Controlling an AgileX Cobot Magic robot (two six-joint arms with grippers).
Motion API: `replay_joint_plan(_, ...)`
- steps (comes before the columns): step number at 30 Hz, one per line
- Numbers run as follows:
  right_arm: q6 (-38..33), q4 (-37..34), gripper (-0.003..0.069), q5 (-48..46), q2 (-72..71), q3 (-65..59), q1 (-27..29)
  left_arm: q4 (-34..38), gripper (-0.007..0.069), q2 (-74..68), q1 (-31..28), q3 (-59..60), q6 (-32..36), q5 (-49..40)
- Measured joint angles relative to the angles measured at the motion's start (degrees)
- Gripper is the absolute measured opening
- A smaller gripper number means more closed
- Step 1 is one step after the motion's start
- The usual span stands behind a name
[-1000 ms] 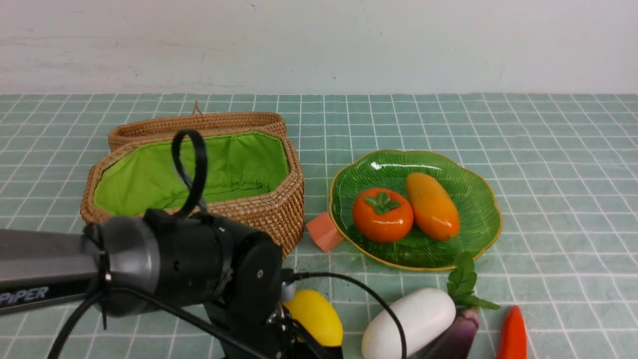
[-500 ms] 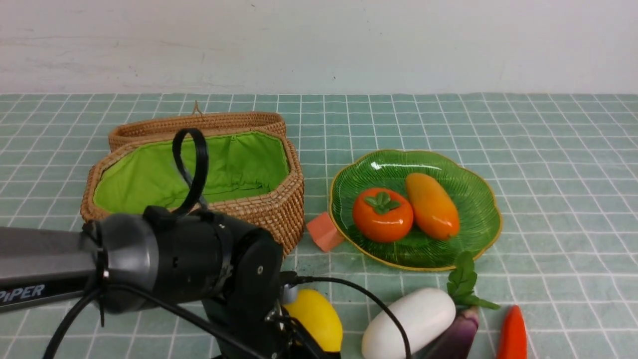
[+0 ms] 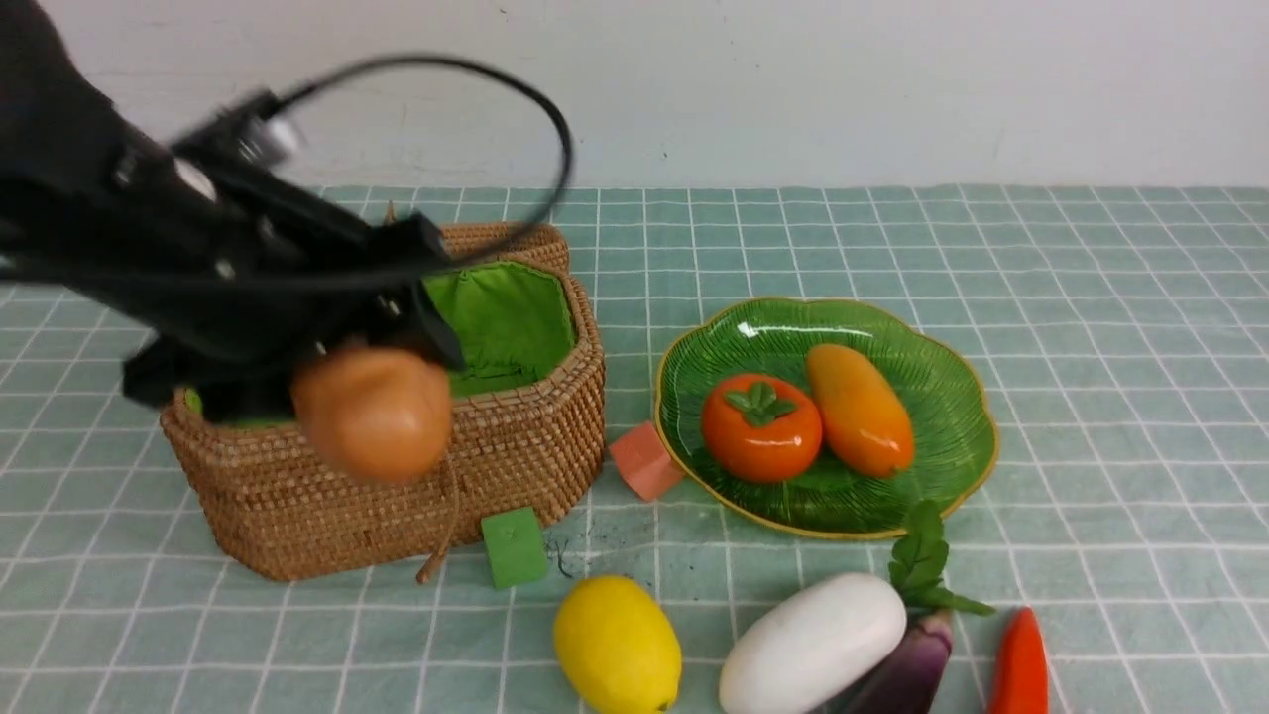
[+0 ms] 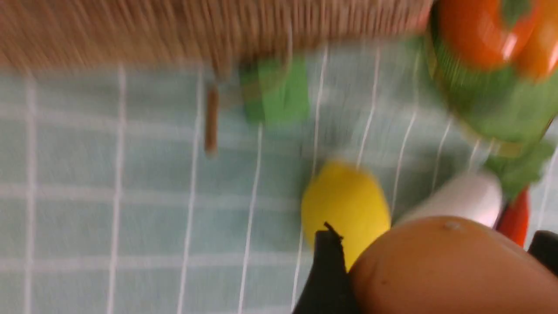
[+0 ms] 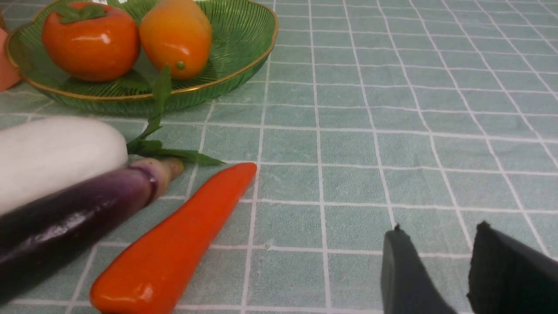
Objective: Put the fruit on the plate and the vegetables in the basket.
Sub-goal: Grab a potato with your left arm and place it in the basket on the left, then use the right arm to grab a carrot and put it into the left basket
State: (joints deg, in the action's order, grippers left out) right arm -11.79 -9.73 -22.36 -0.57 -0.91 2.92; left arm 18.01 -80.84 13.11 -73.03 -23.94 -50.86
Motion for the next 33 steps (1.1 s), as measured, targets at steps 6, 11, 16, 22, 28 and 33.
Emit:
replay_joint_plan(6, 0.0, 0.0, 0.0241, 0.0, 0.0, 0.0, 0.0, -2.48, 0.0521, -6.51, -6.91, -5.23, 1.02, 11.95)
replay_joint_plan(11, 0.0, 0.0, 0.0241, 0.0, 0.0, 0.0, 0.0, -2.53, 0.0521, -13.95, -6.91, -8.52, 0.43, 12.29)
replay_joint_plan(16, 0.0, 0.0, 0.0241, 0.0, 0.0, 0.0, 0.0, -4.48, 0.0575, -18.17, -6.91, -12.65, 0.3, 12.79)
replay_joint_plan(22, 0.0, 0.0, 0.0241, 0.0, 0.0, 0.0, 0.0, -7.04, 0.0664, -18.22, -6.91, -13.32, 0.3, 12.46)
replay_joint_plan(28, 0.0, 0.0, 0.0241, 0.0, 0.0, 0.0, 0.0, -8.49, 0.0559, -13.98, -6.91, -13.33, 4.84, 1.73)
replay_joint_plan(33, 0.0, 0.0, 0.0241, 0.0, 0.0, 0.0, 0.0, -8.55, 0.0347, -3.95, -6.91, -13.33, 8.56, -8.39)
